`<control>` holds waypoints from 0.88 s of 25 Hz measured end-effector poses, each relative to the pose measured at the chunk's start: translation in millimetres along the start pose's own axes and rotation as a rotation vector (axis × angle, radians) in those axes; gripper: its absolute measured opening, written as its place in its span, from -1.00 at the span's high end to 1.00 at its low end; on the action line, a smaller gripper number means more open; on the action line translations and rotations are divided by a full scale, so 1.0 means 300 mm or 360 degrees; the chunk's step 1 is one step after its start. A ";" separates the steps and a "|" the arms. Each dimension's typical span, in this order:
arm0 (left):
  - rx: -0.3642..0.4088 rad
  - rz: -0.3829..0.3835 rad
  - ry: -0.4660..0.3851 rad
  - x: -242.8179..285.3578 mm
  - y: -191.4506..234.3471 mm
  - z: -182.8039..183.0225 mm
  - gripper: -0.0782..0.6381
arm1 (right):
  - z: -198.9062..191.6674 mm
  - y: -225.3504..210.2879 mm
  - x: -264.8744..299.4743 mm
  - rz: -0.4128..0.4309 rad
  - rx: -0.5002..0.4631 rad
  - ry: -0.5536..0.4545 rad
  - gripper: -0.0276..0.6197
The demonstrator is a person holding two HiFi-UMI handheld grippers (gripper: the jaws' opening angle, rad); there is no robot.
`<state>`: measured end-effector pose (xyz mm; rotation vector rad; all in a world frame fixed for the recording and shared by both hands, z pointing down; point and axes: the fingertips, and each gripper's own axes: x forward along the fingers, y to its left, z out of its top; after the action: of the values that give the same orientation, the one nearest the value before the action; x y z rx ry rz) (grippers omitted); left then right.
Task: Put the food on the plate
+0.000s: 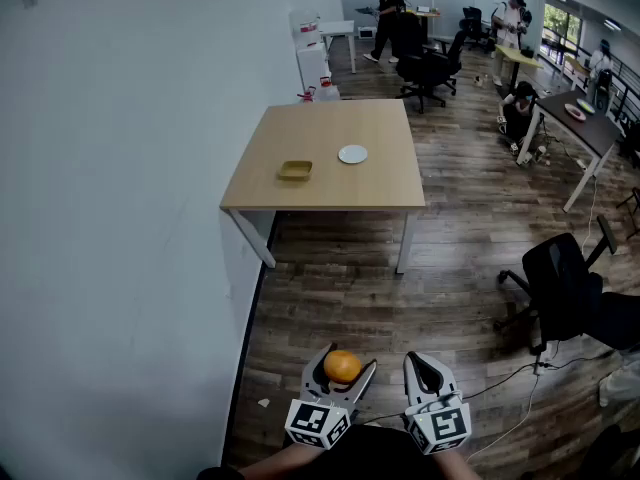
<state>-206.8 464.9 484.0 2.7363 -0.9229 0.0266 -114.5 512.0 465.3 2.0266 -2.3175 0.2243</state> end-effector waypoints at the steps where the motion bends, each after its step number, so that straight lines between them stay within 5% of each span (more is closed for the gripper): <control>1: 0.0026 0.0009 -0.0007 -0.001 -0.002 -0.002 -0.15 | -0.002 -0.007 -0.003 0.0008 0.0054 -0.0010 0.73; 8: 0.0077 0.0019 -0.0016 0.034 0.001 -0.013 -0.15 | -0.030 -0.083 -0.012 -0.0018 0.0275 -0.0053 0.73; 14: 0.0069 -0.0019 0.0011 0.168 0.035 -0.043 -0.15 | -0.085 -0.171 0.072 -0.0070 0.0273 0.0038 0.73; 22: 0.0077 -0.0236 0.0113 0.489 0.162 -0.077 -0.15 | -0.065 -0.366 0.367 -0.0190 0.0196 0.0137 0.73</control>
<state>-117.2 346.1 532.1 2.8210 -0.7075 0.1192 -22.1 392.8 507.7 2.1560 -2.1736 0.4489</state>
